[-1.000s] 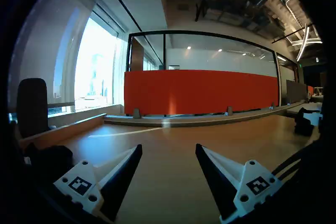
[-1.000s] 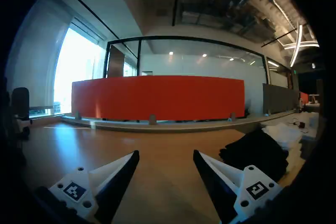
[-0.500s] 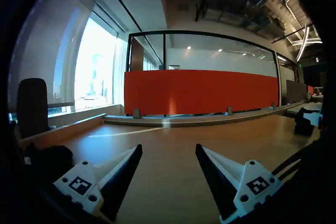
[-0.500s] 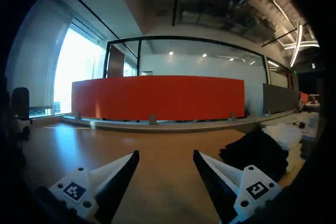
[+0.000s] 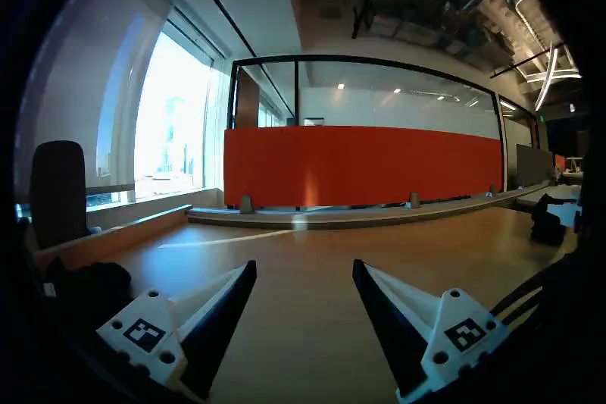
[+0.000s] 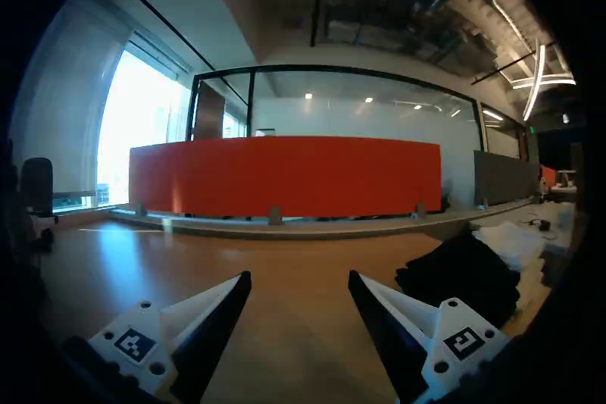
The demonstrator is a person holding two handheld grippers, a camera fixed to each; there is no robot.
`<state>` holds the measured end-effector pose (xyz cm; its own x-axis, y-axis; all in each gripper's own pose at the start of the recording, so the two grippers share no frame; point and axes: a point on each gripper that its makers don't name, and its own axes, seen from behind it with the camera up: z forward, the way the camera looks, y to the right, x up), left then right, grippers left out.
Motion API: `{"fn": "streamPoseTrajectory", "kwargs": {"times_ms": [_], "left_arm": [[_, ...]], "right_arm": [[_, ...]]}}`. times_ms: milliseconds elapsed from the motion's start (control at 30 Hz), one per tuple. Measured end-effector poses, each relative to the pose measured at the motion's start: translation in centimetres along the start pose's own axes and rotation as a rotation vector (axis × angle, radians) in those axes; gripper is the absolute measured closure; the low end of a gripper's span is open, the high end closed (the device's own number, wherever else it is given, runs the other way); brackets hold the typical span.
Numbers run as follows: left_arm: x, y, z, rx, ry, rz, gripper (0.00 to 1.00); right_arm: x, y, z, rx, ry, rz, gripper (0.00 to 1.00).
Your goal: Fold towel
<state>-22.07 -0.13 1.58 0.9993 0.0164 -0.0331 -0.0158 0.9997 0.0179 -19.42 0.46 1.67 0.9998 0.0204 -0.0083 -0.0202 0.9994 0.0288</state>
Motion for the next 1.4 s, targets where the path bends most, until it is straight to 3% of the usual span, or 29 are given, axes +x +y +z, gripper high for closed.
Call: {"fn": "streamPoseTrajectory", "kwargs": {"times_ms": [1400], "left_arm": [[0.67,-0.17,-0.13,-0.001,-0.003,0.000,0.06]], "right_arm": [[-0.01,-0.01,0.03,0.000,0.000,0.000,0.01]]}}
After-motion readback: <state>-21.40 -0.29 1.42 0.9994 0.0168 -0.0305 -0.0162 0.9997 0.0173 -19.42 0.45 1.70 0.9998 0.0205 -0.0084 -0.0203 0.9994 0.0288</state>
